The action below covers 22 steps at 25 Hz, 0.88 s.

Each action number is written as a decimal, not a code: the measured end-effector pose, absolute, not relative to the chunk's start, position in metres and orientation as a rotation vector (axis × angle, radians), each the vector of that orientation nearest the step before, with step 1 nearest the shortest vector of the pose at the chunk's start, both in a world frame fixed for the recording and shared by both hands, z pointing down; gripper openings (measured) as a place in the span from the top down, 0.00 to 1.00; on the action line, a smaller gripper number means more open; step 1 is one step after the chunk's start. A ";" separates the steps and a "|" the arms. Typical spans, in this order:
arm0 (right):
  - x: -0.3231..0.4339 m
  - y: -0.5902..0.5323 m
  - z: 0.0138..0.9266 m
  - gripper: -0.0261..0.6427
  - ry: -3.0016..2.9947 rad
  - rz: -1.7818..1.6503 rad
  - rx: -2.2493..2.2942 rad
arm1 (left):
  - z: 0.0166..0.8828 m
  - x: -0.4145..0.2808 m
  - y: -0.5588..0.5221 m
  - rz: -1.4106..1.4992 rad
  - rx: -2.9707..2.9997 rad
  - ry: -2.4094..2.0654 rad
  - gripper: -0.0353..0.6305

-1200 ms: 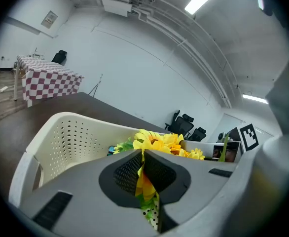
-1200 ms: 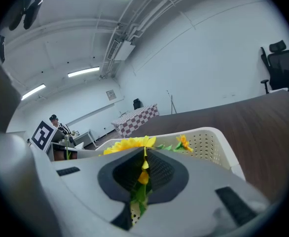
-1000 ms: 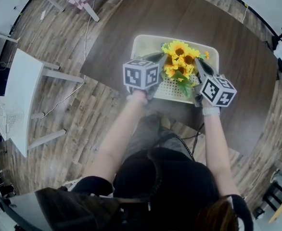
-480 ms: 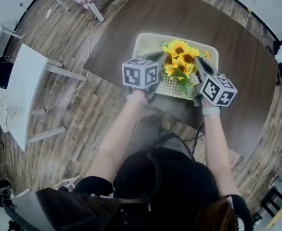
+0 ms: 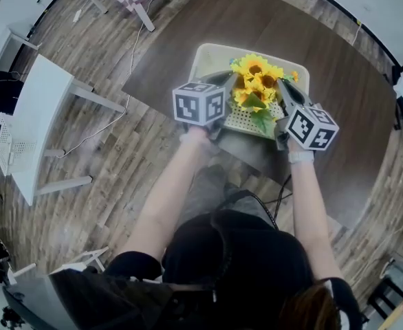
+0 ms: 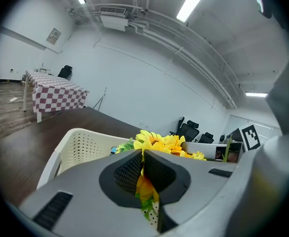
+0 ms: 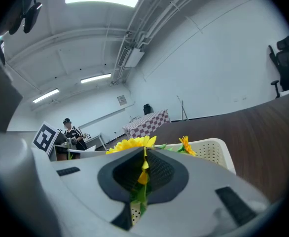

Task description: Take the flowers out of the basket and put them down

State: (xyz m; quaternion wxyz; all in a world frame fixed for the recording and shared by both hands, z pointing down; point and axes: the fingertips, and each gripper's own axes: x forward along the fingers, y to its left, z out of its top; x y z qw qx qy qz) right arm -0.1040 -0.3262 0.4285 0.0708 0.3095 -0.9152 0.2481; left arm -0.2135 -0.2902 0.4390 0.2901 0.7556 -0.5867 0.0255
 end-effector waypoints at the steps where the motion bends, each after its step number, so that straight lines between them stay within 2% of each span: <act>1: -0.105 -0.325 0.425 0.95 -2.759 0.740 0.923 | 0.437 -0.214 -0.289 0.064 2.014 -1.574 0.93; 22: -0.095 -0.302 0.397 0.95 -2.828 0.716 0.909 | 0.405 -0.202 -0.263 0.005 2.054 -1.626 0.93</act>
